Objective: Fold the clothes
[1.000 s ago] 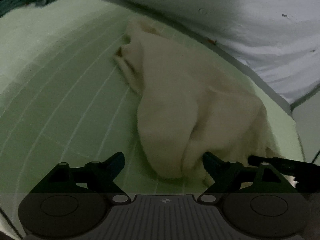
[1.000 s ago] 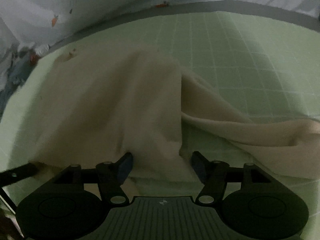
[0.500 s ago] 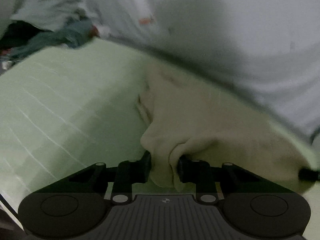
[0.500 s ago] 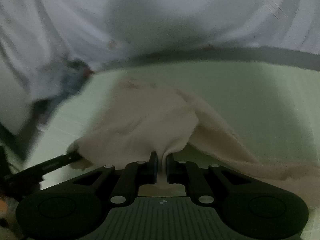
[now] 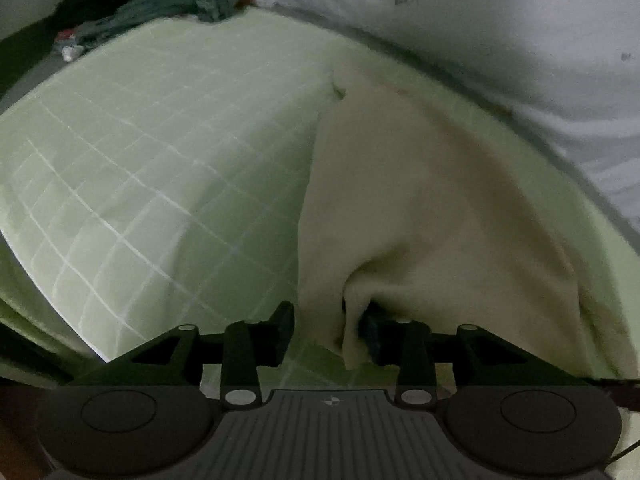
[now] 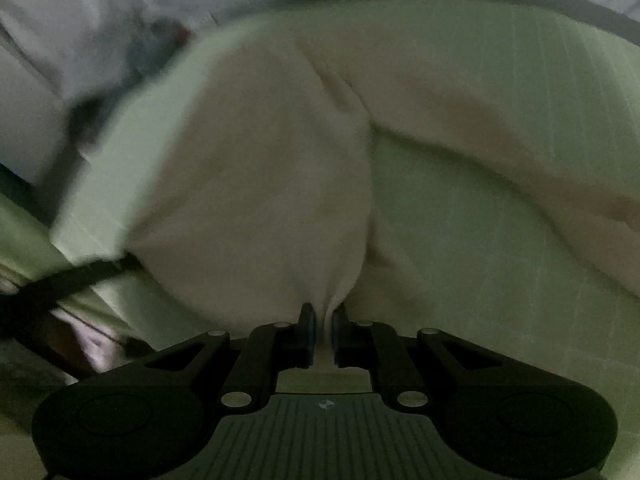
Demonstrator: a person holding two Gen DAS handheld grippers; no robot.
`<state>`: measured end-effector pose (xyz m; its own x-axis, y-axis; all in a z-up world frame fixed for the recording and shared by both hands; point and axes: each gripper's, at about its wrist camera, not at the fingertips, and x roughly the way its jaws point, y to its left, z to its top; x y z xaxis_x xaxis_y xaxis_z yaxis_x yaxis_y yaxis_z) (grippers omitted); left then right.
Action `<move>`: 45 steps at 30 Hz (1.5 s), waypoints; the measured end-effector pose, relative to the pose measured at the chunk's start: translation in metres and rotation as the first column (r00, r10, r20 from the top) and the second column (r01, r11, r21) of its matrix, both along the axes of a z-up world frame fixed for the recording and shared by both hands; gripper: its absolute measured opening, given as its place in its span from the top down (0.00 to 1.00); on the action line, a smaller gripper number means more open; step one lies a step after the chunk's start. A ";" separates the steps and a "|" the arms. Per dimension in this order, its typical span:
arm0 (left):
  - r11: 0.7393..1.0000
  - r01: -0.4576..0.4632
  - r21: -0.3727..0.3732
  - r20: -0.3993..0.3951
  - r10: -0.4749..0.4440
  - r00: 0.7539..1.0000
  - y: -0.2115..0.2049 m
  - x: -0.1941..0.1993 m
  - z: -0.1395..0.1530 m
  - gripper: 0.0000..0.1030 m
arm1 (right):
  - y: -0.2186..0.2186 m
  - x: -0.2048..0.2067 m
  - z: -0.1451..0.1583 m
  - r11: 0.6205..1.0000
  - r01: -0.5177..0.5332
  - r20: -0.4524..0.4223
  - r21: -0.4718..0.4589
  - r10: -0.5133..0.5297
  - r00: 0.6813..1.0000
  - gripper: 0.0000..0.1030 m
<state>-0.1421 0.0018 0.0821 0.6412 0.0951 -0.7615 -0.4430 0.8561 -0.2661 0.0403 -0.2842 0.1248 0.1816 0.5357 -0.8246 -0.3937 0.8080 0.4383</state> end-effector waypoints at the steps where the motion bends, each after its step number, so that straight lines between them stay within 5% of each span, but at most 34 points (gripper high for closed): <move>1: 1.000 -0.023 0.019 0.005 0.022 1.000 0.002 -0.001 0.004 0.20 | -0.003 0.004 0.007 0.998 0.013 -0.011 0.056 -0.013 1.000 0.88; 4: 0.996 -0.094 -0.008 -0.025 0.094 0.995 0.014 -0.003 0.000 0.14 | 0.001 0.013 -0.008 0.999 -0.017 -0.088 0.026 0.020 0.996 0.77; 7: 0.986 -0.166 -0.035 -0.058 0.164 0.985 0.025 -0.006 -0.005 0.14 | 0.009 0.007 -0.042 0.978 -0.095 -0.157 -0.187 0.066 0.985 0.70; 9: 0.982 -0.178 -0.057 -0.020 0.177 0.984 0.031 -0.014 0.003 0.14 | 0.005 0.004 -0.039 0.980 -0.086 -0.138 -0.180 0.062 0.989 0.64; 11: 0.988 -0.155 -0.019 0.005 0.155 0.988 0.025 -0.012 0.010 0.14 | -0.003 0.007 -0.031 0.990 -0.027 -0.119 -0.138 0.011 0.993 0.42; 15: 0.995 -0.069 0.076 0.031 0.067 0.997 0.013 0.010 0.016 0.14 | -0.036 0.017 -0.004 0.987 0.164 -0.036 -0.005 -0.164 0.986 0.33; 17: 0.993 0.005 0.114 0.038 -0.010 0.999 0.000 0.021 0.016 0.13 | -0.057 0.025 0.004 0.958 0.283 0.016 0.044 -0.284 0.959 0.22; 21: 0.978 0.137 0.159 0.027 -0.143 0.989 -0.028 0.041 0.016 0.12 | -0.093 0.025 0.004 0.900 0.435 0.155 -0.025 -0.427 0.891 0.20; 25: 0.955 0.250 0.158 -0.021 -0.250 0.968 -0.050 0.068 0.007 0.12 | -0.124 0.016 -0.017 0.801 0.589 0.227 -0.109 -0.557 0.799 0.20; 34: 0.890 0.429 0.153 -0.151 -0.408 0.900 -0.096 0.122 -0.024 0.12 | -0.158 0.043 -0.060 0.639 0.755 0.253 -0.146 -0.714 0.653 0.20; 37: 0.875 0.457 0.160 -0.174 -0.430 0.886 -0.106 0.123 -0.032 0.12 | -0.174 0.054 -0.066 0.625 0.765 0.265 -0.155 -0.720 0.641 0.15; 39: 0.868 0.468 0.169 -0.192 -0.437 0.879 -0.110 0.121 -0.036 0.12 | -0.177 0.064 -0.074 0.647 0.733 0.272 -0.211 -0.681 0.680 0.28; 40: 0.868 0.468 0.168 -0.196 -0.436 0.878 -0.110 0.121 -0.036 0.12 | -0.177 0.069 -0.076 0.658 0.716 0.282 -0.233 -0.659 0.697 0.73; 41: 0.870 0.465 0.165 -0.203 -0.432 0.879 -0.110 0.120 -0.038 0.12 | -0.176 0.070 -0.074 0.669 0.706 0.302 -0.232 -0.641 0.706 0.94; 45: 0.883 0.446 0.147 -0.203 -0.414 0.887 -0.104 0.119 -0.038 0.12 | -0.172 0.080 -0.030 0.737 0.675 0.422 -0.034 -0.601 0.679 0.95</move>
<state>-0.0229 -0.1022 0.0438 0.5213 -0.0137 -0.8533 -0.0429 0.9982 -0.0422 0.1207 -0.4564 0.0943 0.7240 0.0319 -0.6891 0.1509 0.9674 0.2033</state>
